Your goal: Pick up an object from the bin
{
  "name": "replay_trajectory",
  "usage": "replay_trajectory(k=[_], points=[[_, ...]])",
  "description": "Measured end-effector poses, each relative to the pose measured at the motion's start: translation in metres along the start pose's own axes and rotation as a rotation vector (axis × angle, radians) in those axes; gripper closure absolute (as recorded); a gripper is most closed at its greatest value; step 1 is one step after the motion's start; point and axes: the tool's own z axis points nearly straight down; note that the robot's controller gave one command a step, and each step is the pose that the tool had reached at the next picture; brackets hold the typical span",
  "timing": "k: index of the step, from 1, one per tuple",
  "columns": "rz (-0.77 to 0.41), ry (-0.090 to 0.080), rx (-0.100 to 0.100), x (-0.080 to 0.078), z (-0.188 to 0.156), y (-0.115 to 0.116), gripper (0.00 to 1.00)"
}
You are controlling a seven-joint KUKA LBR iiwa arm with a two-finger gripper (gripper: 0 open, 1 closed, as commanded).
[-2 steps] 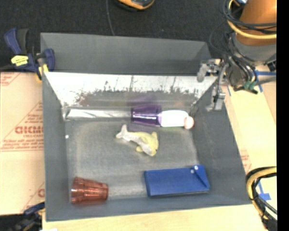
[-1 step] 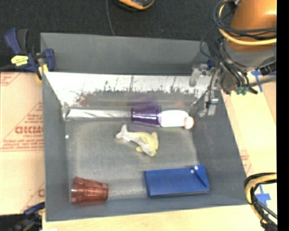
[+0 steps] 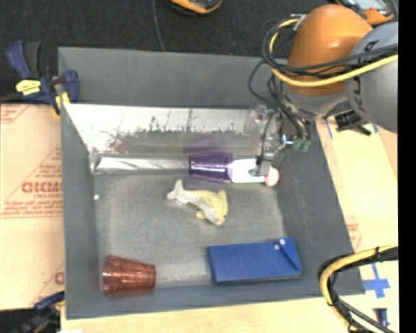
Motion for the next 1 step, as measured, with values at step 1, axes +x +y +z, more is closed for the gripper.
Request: replay_trajectory(k=[1], points=[[0.085,0.019,0.004,0.0497,0.0671,0.0079,0.00]])
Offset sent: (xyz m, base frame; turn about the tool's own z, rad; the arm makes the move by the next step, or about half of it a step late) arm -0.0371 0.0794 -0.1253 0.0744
